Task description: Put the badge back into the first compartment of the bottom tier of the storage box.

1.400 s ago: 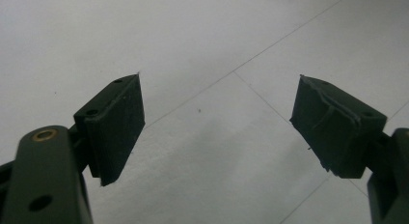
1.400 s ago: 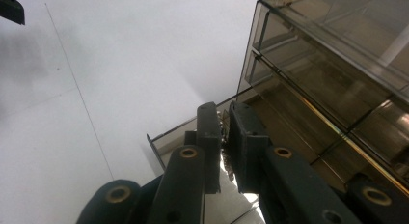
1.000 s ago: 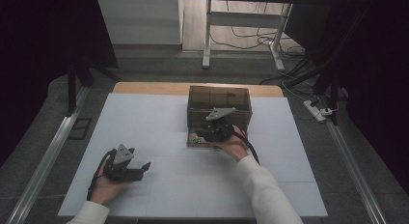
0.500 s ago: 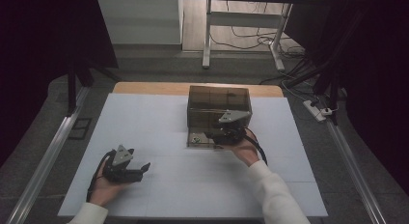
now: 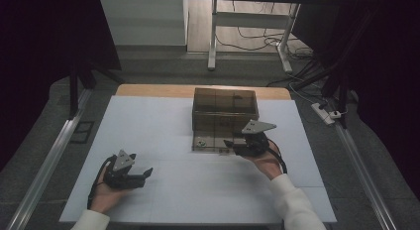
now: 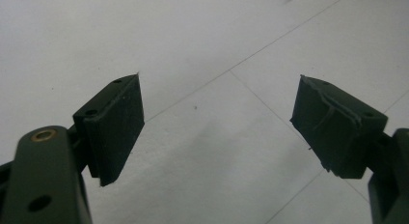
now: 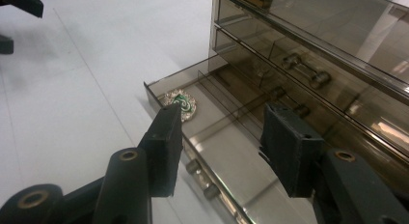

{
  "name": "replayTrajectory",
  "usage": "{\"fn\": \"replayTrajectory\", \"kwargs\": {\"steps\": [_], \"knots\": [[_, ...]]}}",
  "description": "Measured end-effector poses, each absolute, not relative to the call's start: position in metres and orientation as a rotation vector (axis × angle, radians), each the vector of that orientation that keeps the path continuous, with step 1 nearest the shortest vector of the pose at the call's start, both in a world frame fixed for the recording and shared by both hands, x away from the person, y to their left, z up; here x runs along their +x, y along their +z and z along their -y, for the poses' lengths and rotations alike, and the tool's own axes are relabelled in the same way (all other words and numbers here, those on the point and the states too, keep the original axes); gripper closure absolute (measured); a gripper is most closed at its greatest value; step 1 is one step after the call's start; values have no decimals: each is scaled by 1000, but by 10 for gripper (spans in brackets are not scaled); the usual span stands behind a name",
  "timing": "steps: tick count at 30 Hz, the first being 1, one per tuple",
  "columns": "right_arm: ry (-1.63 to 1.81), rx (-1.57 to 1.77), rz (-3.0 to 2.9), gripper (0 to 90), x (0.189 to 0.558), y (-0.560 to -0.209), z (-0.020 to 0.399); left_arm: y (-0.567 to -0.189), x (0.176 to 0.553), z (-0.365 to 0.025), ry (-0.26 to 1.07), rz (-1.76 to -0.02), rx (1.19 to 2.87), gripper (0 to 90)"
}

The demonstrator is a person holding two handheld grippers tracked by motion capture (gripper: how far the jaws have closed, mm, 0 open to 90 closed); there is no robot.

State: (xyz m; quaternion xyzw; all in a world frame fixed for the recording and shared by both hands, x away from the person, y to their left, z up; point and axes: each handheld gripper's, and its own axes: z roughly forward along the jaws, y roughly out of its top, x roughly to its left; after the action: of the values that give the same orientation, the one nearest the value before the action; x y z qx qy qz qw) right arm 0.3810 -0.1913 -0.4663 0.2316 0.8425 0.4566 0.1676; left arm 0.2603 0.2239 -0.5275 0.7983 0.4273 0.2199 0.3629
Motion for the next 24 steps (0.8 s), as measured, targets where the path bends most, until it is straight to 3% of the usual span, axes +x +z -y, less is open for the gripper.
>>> {"fn": "replayTrajectory", "kwargs": {"steps": [24], "knots": [[1301, 693, -2347, 482, 350, -474, 235, -527, 257, -223, 566, -1109, 2041, 182]]}}
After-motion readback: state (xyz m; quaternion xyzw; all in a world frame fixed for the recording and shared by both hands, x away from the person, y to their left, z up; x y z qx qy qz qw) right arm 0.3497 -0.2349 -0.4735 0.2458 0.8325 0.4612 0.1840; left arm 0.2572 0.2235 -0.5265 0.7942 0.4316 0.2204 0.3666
